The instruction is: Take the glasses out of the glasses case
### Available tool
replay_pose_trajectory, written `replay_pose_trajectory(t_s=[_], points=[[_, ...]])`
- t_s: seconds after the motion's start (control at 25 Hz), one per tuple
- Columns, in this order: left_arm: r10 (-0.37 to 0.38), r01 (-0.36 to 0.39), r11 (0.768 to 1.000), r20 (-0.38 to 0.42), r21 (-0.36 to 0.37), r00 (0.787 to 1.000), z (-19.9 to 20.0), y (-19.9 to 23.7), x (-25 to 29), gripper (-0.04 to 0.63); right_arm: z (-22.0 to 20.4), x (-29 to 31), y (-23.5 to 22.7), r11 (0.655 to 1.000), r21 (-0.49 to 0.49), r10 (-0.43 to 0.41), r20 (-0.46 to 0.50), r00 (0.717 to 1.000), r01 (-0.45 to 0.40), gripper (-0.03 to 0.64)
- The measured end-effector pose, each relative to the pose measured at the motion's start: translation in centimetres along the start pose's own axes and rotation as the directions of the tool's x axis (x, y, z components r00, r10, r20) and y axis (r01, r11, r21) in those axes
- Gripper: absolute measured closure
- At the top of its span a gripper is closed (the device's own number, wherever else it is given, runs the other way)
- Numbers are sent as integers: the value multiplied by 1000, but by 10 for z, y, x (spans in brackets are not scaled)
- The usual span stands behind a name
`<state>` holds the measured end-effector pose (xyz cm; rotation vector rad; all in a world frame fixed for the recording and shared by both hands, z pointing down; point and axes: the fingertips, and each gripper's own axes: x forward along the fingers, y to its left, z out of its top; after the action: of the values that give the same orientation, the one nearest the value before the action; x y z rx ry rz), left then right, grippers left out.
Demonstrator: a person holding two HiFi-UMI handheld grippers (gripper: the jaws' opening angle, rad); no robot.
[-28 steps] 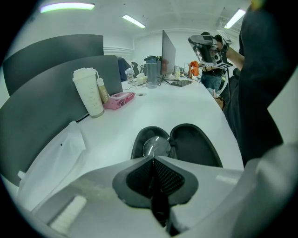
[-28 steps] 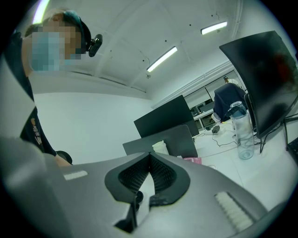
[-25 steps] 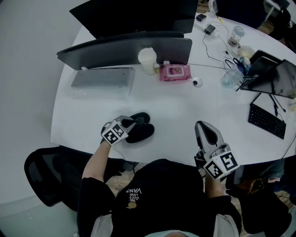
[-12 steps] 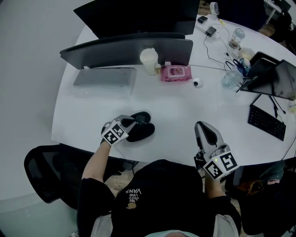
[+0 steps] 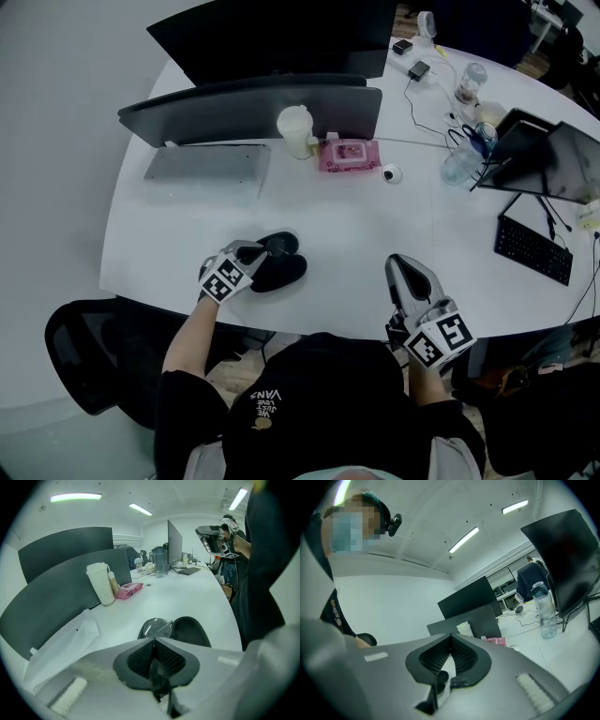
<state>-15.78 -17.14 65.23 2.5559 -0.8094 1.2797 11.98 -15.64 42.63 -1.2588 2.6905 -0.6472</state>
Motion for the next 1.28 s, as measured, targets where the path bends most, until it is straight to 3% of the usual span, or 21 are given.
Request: replay_pose_trajectory(t_s=[0.6,0.8,1.28], points=[[121,-99,983,141,-154,983,25,8,-25,586,1,0,21,999,-24,23,-30,999,-24,617],[155,-106,972,236,-209,959,44,7,-38,586,-1,0,30,999,-34,30,-35,999,-31,617],[225,-136,962,407,-238,885,89,-3,-83,586,-1,-3,52,997,-60,46,-31,998,-48,618]])
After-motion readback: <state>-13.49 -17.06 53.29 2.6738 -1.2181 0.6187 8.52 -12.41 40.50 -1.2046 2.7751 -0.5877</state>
